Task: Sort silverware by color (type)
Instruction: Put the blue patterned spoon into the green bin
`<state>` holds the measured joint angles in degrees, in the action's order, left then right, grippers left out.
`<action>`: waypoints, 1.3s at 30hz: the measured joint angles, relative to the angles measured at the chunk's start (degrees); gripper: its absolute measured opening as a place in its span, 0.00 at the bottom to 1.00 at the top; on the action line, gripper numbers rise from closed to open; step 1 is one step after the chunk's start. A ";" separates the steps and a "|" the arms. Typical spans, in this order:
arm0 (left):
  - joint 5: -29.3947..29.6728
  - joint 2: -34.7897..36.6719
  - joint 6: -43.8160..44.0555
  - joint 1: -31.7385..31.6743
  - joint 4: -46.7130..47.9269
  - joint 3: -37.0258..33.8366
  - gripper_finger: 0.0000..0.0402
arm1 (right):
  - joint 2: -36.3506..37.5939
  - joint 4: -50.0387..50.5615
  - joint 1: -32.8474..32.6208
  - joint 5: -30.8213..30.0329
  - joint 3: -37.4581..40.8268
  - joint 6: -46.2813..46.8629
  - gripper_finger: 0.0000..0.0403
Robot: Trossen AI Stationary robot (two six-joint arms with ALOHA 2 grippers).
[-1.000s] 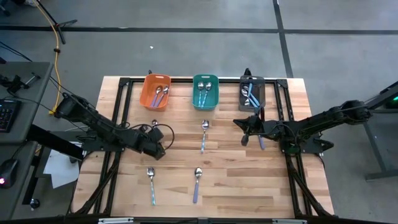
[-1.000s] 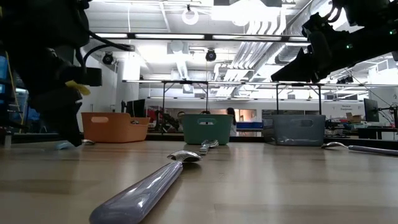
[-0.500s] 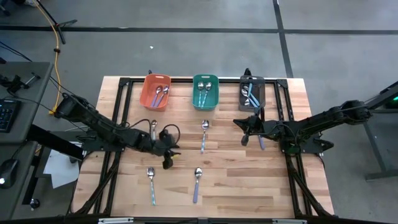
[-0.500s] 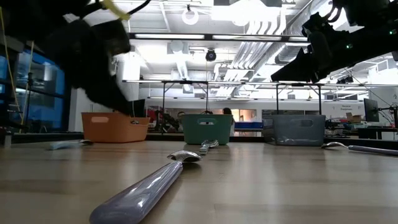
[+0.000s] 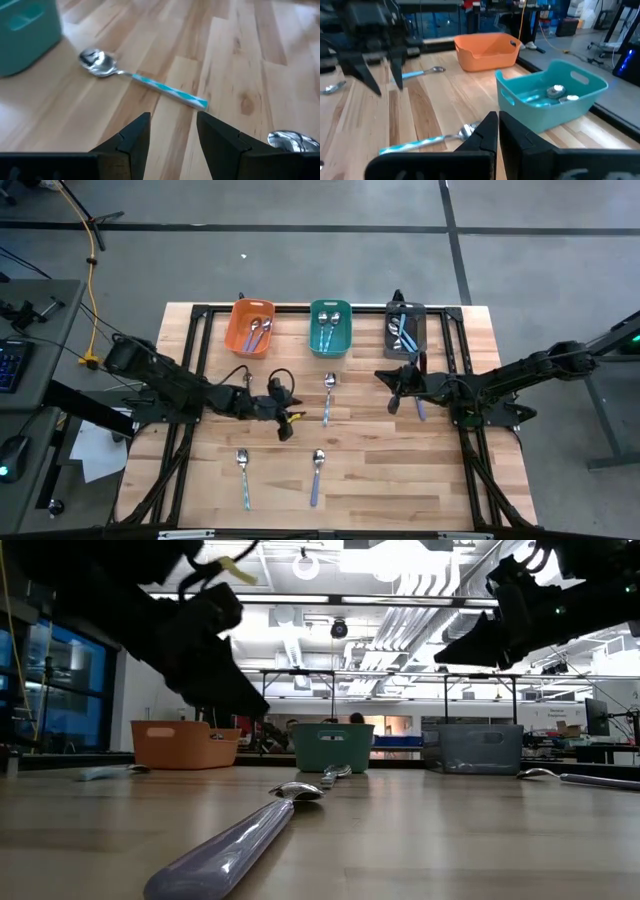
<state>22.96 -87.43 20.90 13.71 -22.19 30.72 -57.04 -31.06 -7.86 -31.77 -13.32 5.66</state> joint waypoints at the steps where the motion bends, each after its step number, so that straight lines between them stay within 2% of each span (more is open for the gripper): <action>1: -0.80 -1.38 -0.52 -0.56 -2.21 0.00 0.38 | 0.00 -0.81 0.00 0.00 0.00 -0.51 0.00; 7: -5.90 -8.38 -0.08 -4.93 -11.95 0.78 0.38 | 0.00 -3.14 0.58 -0.37 -0.11 -1.48 0.04; 14: -7.26 -13.80 -0.01 -8.49 -12.15 5.82 0.38 | -0.01 -3.25 4.54 -1.24 -0.11 -1.17 0.16; 24: -7.37 -21.09 2.56 -12.74 -11.55 13.59 0.40 | -1.77 -10.45 11.54 -1.25 -0.20 -5.39 0.31; 28: -7.22 -23.53 3.29 -12.96 -8.33 16.16 0.44 | -1.77 -10.46 13.69 -1.25 -0.20 -6.10 0.34; 33: -3.83 -25.75 7.03 -12.96 0.57 19.71 0.50 | -1.77 -10.37 14.64 0.47 -0.20 -7.31 0.34; 39: -2.41 -27.30 6.92 -12.89 2.74 21.46 0.49 | -1.77 -10.37 14.62 0.56 -0.20 -9.14 0.34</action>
<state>20.56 -114.74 27.82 0.82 -19.45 52.18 -58.81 -41.43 6.76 -31.21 -13.52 -3.49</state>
